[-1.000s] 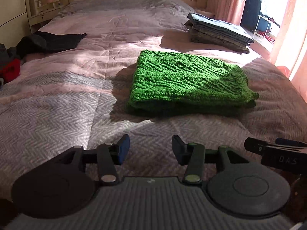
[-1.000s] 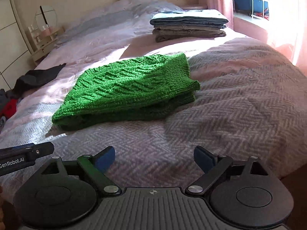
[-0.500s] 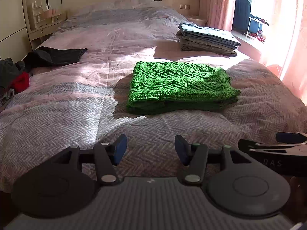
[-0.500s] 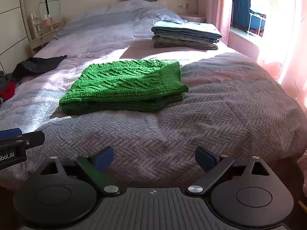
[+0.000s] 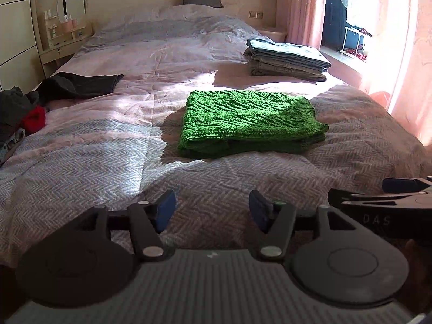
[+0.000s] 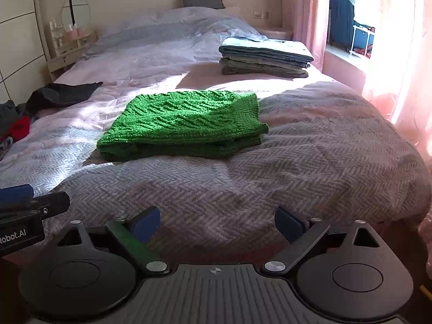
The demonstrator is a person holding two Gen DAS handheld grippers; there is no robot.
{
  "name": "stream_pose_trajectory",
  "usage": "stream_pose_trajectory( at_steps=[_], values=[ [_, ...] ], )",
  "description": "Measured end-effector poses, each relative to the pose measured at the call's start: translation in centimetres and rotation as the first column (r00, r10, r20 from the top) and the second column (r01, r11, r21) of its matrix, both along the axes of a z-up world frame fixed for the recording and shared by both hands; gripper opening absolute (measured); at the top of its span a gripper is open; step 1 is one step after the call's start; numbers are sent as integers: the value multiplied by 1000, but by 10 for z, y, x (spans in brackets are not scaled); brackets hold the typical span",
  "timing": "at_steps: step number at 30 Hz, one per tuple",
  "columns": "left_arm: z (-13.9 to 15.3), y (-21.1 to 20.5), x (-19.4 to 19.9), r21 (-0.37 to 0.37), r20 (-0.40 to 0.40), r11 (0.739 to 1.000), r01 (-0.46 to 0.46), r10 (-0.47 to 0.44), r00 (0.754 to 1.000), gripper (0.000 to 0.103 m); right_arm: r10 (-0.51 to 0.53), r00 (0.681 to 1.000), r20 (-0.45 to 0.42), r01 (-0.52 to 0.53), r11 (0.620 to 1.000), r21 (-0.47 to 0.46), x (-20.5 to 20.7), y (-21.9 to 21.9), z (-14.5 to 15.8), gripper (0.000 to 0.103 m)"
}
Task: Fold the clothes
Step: 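Release the sweater and pull both open tools back from the folded bundle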
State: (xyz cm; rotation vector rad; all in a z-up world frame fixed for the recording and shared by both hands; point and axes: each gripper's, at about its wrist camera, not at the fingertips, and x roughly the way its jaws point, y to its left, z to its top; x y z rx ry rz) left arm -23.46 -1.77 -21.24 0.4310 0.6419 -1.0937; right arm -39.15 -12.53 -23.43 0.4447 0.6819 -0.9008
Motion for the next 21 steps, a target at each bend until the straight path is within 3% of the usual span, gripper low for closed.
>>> stream_pose_trajectory(
  at_steps=[21],
  values=[
    [-24,-38,36,73,-43,997,-7,10,999,58,44,998,-36,-43,998,36,31,-32,-16,95]
  ],
)
